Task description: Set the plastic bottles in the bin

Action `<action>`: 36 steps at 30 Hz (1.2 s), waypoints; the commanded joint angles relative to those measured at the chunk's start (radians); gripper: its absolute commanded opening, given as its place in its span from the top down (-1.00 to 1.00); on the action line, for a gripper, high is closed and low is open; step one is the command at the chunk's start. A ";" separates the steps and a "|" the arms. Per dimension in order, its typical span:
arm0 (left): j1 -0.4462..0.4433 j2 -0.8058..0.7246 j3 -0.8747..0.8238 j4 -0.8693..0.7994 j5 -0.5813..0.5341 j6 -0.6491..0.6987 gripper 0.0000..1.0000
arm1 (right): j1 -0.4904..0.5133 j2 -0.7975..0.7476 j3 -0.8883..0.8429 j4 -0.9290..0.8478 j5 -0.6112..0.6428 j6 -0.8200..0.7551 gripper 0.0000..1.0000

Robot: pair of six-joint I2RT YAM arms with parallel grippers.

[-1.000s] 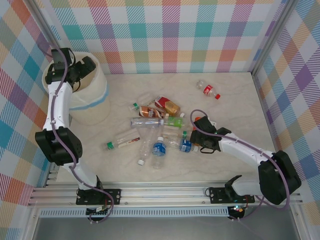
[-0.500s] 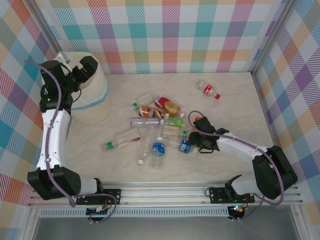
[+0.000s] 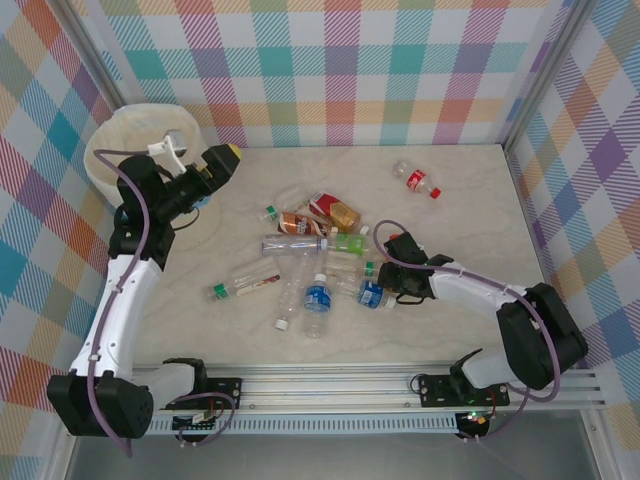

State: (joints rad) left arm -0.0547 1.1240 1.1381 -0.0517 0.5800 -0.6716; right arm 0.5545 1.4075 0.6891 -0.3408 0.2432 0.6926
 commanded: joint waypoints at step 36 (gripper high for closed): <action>-0.164 -0.001 -0.363 0.167 0.010 -0.118 -1.00 | 0.003 -0.179 -0.114 0.113 0.128 -0.083 1.00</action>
State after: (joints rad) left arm -0.2028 1.1027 0.7811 0.0536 0.5610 -0.7681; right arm 0.5529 1.2743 0.5861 -0.2535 0.3588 0.6350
